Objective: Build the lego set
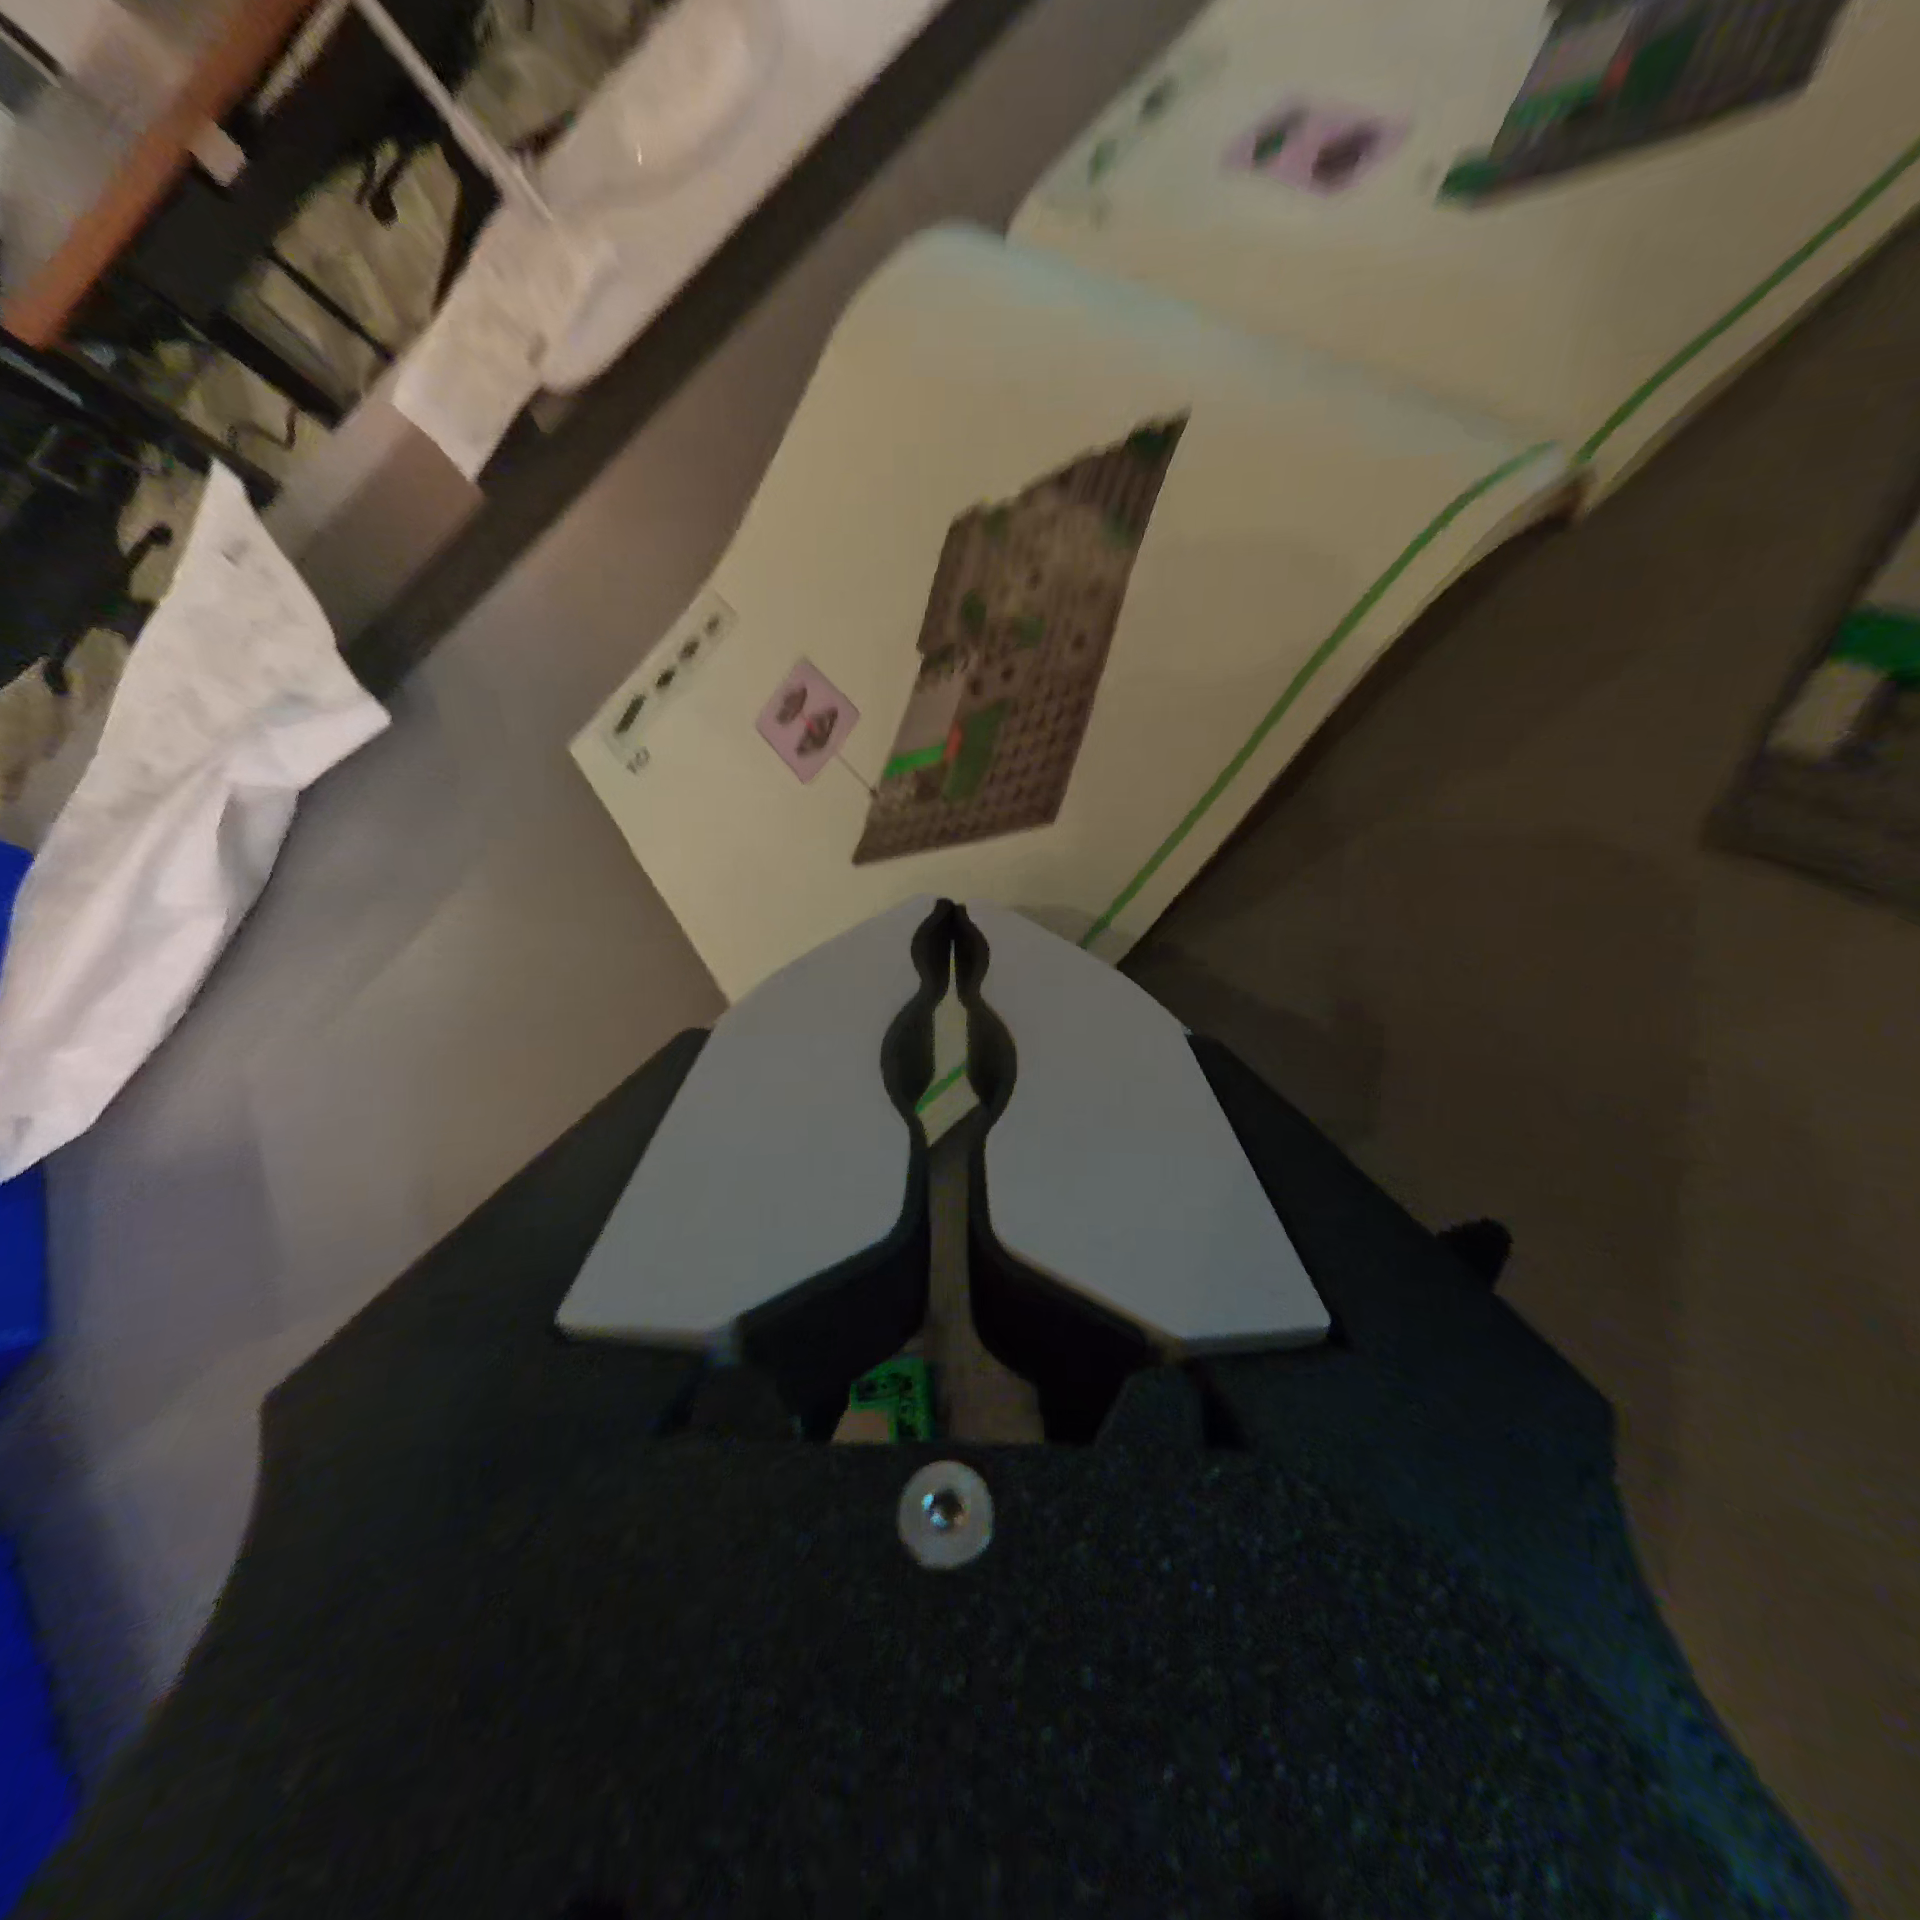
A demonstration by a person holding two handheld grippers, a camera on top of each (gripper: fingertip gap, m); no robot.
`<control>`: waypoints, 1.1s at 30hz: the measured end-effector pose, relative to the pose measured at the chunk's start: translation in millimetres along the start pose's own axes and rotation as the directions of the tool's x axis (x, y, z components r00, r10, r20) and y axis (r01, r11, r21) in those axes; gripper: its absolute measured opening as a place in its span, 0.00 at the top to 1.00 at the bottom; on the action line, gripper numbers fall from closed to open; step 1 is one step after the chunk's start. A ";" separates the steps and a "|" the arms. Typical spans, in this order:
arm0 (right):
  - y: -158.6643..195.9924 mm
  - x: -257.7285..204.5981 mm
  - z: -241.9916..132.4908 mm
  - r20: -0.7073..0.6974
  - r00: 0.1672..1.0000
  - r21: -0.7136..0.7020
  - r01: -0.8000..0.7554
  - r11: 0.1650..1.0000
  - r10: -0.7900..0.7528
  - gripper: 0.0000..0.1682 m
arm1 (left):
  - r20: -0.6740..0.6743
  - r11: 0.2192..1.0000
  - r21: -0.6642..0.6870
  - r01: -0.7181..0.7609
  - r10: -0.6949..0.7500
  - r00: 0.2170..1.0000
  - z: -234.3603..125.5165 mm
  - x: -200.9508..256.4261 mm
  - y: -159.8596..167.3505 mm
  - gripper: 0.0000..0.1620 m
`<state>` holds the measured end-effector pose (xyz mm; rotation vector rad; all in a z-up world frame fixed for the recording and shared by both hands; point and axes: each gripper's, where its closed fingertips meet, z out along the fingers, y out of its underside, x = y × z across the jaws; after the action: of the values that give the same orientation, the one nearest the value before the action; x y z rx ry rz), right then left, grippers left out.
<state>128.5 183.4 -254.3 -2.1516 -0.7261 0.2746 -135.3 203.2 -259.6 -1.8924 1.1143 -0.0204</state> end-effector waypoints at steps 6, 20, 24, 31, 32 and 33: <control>-13.8 -27.2 -21.9 0.026 0.999 0.120 -0.034 0.992 0.031 0.89 | -0.034 0.989 0.144 -0.019 0.024 0.999 -27.9 25.1 -33.4 1.00; -36.6 -62.7 -39.1 -0.012 0.992 0.363 -0.116 0.924 0.129 1.00 | -0.143 0.978 0.203 -0.053 0.083 0.986 -35.2 63.3 -42.7 1.00; -26.1 -57.4 -34.8 -0.024 0.991 0.358 -0.116 0.927 0.133 1.00 | -0.114 0.981 0.194 0.016 0.006 0.993 -32.5 39.8 -36.7 1.00; -18.2 -64.0 -24.5 -0.036 0.995 0.300 -0.082 0.951 0.097 1.00 | -0.064 0.974 0.169 0.153 -0.144 0.988 -22.7 -4.4 -19.1 1.00; -18.0 -64.9 -23.2 -0.037 0.995 0.299 -0.077 0.951 0.092 1.00 | -0.059 0.970 0.165 0.178 -0.170 0.984 -21.2 -10.5 -16.9 1.00; -18.0 -65.6 -21.9 -0.039 0.996 0.297 -0.068 0.952 0.083 1.00 | -0.046 0.968 0.162 0.194 -0.189 0.981 -19.5 -17.2 -15.1 1.00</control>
<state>77.6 139.7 -230.0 -1.8953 -0.5366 0.3446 -143.4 204.4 -230.6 -1.8472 0.9159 -0.2439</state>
